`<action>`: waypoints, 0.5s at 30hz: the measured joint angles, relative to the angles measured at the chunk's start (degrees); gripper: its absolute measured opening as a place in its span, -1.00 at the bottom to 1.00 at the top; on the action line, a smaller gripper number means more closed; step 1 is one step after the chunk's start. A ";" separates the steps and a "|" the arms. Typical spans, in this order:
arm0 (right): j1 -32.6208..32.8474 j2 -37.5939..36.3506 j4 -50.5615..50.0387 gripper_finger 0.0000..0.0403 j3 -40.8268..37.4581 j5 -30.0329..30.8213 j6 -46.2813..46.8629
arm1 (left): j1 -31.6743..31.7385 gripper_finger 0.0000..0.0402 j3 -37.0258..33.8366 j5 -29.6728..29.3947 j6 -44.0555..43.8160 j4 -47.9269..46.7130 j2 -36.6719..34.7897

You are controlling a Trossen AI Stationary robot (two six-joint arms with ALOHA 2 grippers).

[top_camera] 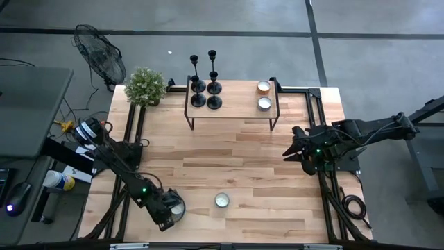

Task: Pick & Place candle stick holders
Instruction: Put the light blue scented candle on the shelf

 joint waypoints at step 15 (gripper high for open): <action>0.01 -0.01 0.06 -0.58 0.00 -0.01 -0.22 | 13.20 -1.00 2.19 0.26 14.31 -4.34 -0.03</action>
